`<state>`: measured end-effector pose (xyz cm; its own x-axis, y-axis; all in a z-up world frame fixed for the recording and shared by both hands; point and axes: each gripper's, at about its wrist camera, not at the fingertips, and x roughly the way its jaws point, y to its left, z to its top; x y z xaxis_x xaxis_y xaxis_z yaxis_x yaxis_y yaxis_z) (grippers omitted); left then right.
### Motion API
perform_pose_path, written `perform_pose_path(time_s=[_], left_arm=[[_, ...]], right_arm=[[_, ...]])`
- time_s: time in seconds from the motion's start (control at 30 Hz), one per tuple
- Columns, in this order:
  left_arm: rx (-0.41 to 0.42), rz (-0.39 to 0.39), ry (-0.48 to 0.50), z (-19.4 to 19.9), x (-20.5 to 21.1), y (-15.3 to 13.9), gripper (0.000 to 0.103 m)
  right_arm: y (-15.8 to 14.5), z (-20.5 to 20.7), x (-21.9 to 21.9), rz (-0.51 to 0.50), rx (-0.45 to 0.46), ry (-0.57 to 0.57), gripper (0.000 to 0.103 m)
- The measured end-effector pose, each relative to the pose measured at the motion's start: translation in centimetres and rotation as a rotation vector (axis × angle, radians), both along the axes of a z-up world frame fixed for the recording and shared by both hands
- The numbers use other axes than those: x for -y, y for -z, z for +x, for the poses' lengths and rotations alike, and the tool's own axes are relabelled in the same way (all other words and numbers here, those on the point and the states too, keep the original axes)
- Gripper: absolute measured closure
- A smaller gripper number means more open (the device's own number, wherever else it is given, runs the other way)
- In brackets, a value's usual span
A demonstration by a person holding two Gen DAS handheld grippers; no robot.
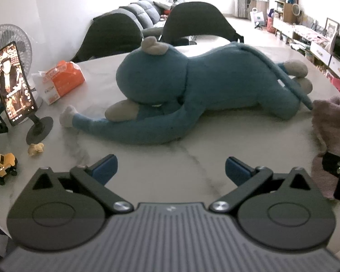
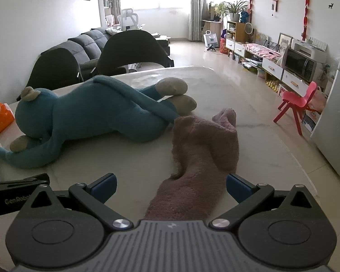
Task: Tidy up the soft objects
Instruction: 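Move the right gripper toward the mauve fuzzy towel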
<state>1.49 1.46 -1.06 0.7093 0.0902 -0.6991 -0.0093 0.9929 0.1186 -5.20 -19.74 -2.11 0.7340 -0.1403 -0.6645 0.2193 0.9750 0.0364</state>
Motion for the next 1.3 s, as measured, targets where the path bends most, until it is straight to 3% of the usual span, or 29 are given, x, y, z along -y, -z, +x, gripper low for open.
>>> perform_pose_path(time_s=[0.77, 1.3], left_arm=[[-0.107, 0.006, 0.018, 2.7, -1.0, 3.2, 0.000], [-0.067, -0.030, 0.039, 2.4, -1.9, 3.7, 0.000]], right_arm=[[3.8, 3.6, 0.3, -0.011, -0.120, 0.020, 0.000], [5.3, 2.8, 0.6, -0.060, -0.149, 0.011, 0.000]])
